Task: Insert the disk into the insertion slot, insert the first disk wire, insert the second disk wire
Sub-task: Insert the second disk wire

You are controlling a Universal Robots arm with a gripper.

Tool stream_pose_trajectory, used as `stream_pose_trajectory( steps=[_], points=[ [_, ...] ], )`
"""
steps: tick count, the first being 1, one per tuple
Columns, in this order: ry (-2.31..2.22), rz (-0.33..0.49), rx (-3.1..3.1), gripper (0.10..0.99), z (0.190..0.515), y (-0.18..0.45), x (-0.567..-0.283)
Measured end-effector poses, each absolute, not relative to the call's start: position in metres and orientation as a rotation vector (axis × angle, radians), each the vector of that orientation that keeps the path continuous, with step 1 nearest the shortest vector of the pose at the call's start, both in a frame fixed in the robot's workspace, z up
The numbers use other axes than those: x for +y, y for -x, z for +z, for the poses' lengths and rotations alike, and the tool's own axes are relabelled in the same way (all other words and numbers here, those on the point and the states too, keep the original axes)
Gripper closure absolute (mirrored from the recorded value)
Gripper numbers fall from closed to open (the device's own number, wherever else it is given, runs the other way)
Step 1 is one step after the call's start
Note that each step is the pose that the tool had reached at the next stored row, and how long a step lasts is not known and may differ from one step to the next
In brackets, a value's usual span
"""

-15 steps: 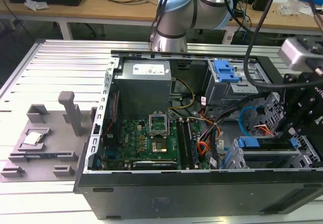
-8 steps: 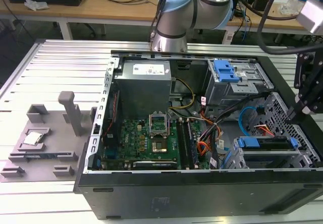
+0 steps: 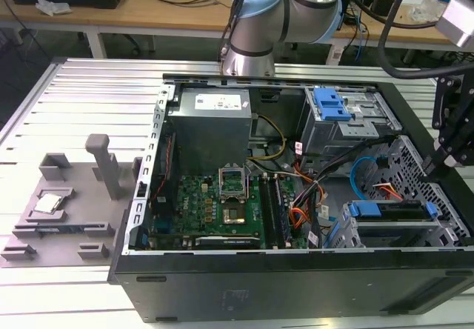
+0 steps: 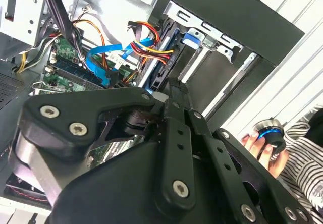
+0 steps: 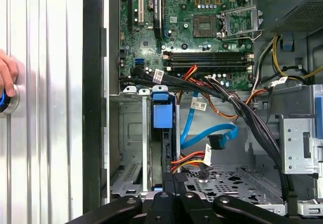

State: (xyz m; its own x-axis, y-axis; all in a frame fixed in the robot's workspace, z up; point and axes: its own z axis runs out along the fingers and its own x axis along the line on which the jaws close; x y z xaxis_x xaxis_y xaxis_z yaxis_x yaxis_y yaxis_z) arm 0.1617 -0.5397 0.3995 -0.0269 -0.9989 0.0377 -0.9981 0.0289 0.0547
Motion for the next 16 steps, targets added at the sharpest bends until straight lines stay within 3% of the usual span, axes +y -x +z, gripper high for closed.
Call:
stream_pose_trajectory(
  steps=[10,11,12,13,16],
  points=[
    [-2.145,-0.02,-2.205,0.973,0.3998,-0.1617,-0.5397],
    [-2.145,-0.02,-2.206,0.918,0.3998,-0.1617,-0.5397],
    [-2.145,-0.02,-2.206,0.918,0.3998,-0.1617,-0.5397],
    [-2.145,-0.02,-2.205,0.847,0.3999,-0.1617,-0.5397],
    [-2.151,-0.019,-2.199,0.847,0.4001,-0.1616,-0.5383]
  ],
)
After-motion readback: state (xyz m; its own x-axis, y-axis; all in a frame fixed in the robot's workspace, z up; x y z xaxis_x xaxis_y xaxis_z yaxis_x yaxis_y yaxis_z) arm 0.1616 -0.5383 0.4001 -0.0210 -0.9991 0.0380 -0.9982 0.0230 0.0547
